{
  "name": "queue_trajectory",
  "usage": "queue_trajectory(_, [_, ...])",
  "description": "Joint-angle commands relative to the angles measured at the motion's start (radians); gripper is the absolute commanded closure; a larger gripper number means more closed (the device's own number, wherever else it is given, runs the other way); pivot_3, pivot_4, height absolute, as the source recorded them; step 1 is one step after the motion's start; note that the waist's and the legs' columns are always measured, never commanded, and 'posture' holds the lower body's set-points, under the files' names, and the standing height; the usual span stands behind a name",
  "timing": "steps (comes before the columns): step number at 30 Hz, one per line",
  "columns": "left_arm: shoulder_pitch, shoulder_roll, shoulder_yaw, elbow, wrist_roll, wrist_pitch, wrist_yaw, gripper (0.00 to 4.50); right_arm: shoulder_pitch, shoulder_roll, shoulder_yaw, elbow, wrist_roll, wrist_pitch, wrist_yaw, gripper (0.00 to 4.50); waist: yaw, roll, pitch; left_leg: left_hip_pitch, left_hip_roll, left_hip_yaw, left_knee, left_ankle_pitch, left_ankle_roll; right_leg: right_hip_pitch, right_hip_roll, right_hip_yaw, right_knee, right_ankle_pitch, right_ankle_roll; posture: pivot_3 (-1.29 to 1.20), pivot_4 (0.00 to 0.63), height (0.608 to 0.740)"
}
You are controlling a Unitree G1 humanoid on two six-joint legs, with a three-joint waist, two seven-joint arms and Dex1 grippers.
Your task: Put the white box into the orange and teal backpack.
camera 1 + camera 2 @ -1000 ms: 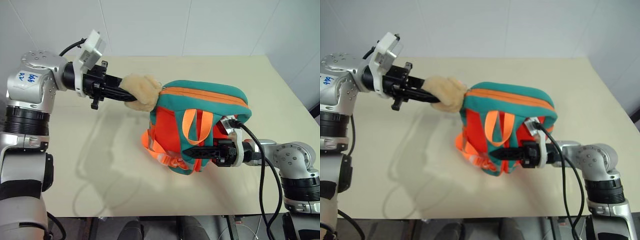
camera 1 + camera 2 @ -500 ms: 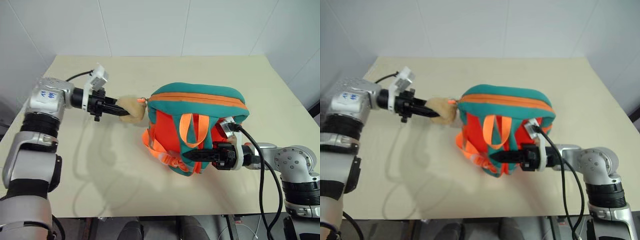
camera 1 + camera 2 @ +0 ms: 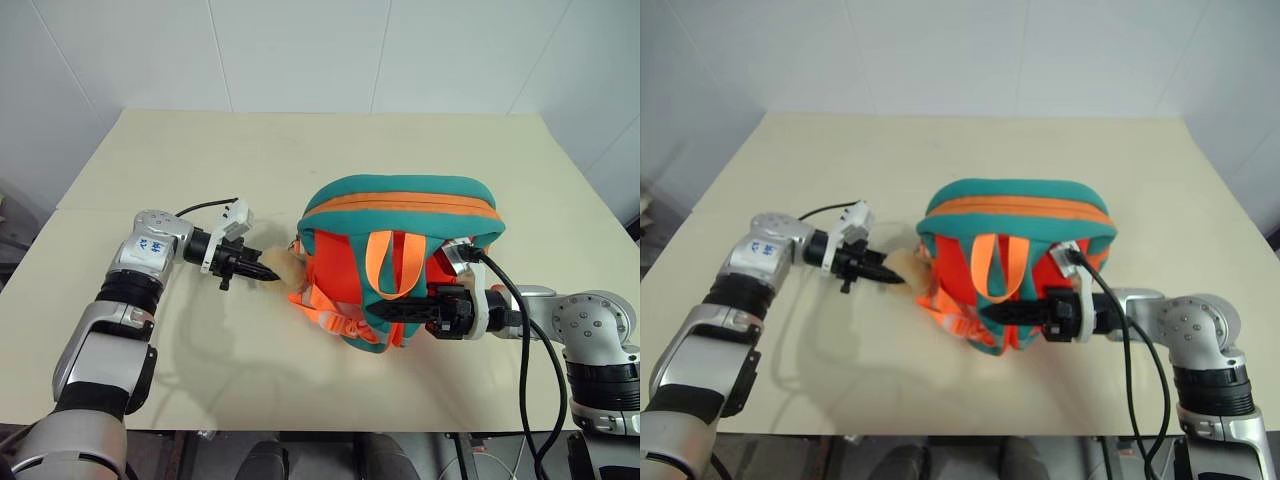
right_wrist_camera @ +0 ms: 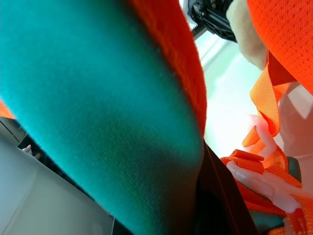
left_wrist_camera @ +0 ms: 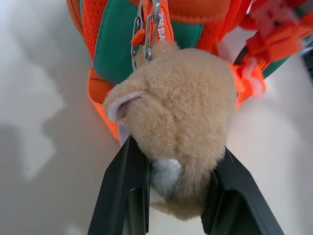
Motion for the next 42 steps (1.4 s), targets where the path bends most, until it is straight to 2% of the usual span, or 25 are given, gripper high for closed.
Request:
queue_trajectory(1, [0.048, -0.015, 0.007, -0.018, 0.052, -0.109, 0.067, 3.56, -0.018, 0.017, -0.035, 0.001, 0.019, -0.022, -0.013, 3.96, 0.000, -0.001, 0.000, 0.000, 0.000, 0.000, 0.000, 0.000, 0.000, 0.000, 0.000, 0.000, 0.000, 0.000, 0.000, 0.00, 0.150, 0.740])
queue_trajectory(5, [0.091, -0.005, 0.060, -0.114, 0.021, -0.163, 0.086, 3.56, -0.038, 0.061, -0.098, 0.039, -0.019, -0.121, -0.065, 3.96, 0.000, -0.002, -0.001, 0.000, 0.000, 0.000, 0.000, 0.000, 0.000, 0.000, 0.000, 0.000, 0.001, 0.000, 0.000, 0.00, 0.150, 0.740])
queue_trajectory(11, [0.177, 0.076, 0.142, -0.341, -0.036, -0.158, 0.077, 1.66, -0.020, -0.019, -0.135, -0.052, -0.044, -0.187, 0.006, 1.93, -0.002, -0.001, -0.001, -0.001, 0.000, 0.000, -0.001, 0.000, 0.000, -0.002, 0.000, 0.000, 0.000, 0.001, 0.000, 0.00, 0.150, 0.740])
queue_trajectory(16, [0.319, 0.181, 0.239, -0.593, -0.145, -0.067, 0.052, 0.10, 0.042, -0.185, -0.170, -0.104, -0.129, -0.271, 0.119, 0.25, -0.004, -0.001, -0.001, -0.001, 0.001, 0.002, -0.003, -0.001, 0.001, -0.002, 0.000, 0.000, -0.002, 0.001, 0.000, 0.00, 0.150, 0.740])
queue_trajectory(17, [0.341, 0.189, 0.255, -0.627, -0.163, -0.057, 0.060, 0.00, 0.063, -0.209, -0.171, -0.110, -0.150, -0.289, 0.138, 0.04, -0.003, -0.001, -0.001, -0.001, 0.001, 0.002, -0.003, -0.001, 0.001, -0.002, 0.000, 0.000, -0.003, 0.001, 0.000, 0.00, 0.150, 0.740])
queue_trajectory(21, [0.418, 0.222, 0.327, -0.761, -0.233, 0.061, 0.116, 0.00, 0.212, -0.321, -0.177, -0.134, -0.304, -0.452, 0.256, 0.04, 0.007, -0.001, -0.001, 0.000, 0.001, 0.001, -0.002, -0.001, 0.001, 0.000, 0.000, -0.001, -0.003, 0.001, 0.000, 0.00, 0.150, 0.740])
queue_trajectory(25, [0.517, 0.208, 0.371, -0.903, -0.312, 0.158, 0.178, 0.00, 0.285, -0.334, -0.209, -0.058, -0.459, -0.672, 0.306, 0.04, -0.001, -0.001, -0.001, 0.001, 0.001, 0.003, 0.000, -0.001, 0.001, 0.002, 0.000, 0.000, -0.003, 0.001, 0.000, 0.00, 0.150, 0.740])
queue_trajectory(30, [0.657, 0.175, 0.390, -1.083, -0.386, 0.231, 0.257, 0.00, 0.321, -0.334, -0.235, 0.046, -0.561, -0.873, 0.395, 0.04, -0.004, -0.001, -0.001, 0.006, 0.002, 0.003, -0.002, -0.001, 0.001, 0.005, 0.000, 0.001, -0.003, 0.001, 0.000, 0.00, 0.150, 0.740])
queue_trajectory(35, [0.709, 0.165, 0.402, -1.098, -0.366, 0.174, 0.292, 0.00, 0.317, -0.340, -0.211, 0.086, -0.623, -0.985, 0.449, 0.04, -0.004, 0.000, 0.000, 0.019, 0.003, 0.006, -0.005, -0.001, 0.001, 0.015, 0.001, 0.001, -0.007, 0.000, -0.003, 0.00, 0.150, 0.740])
queue_trajectory(42, [0.753, 0.198, 0.415, -1.100, -0.355, 0.125, 0.287, 0.00, 0.293, -0.351, -0.198, 0.192, -0.683, -1.050, 0.488, 0.04, -0.004, 0.000, 0.000, 0.020, 0.002, 0.006, -0.004, -0.001, 0.001, 0.018, 0.000, 0.001, -0.009, 0.001, -0.004, 0.00, 0.150, 0.740])
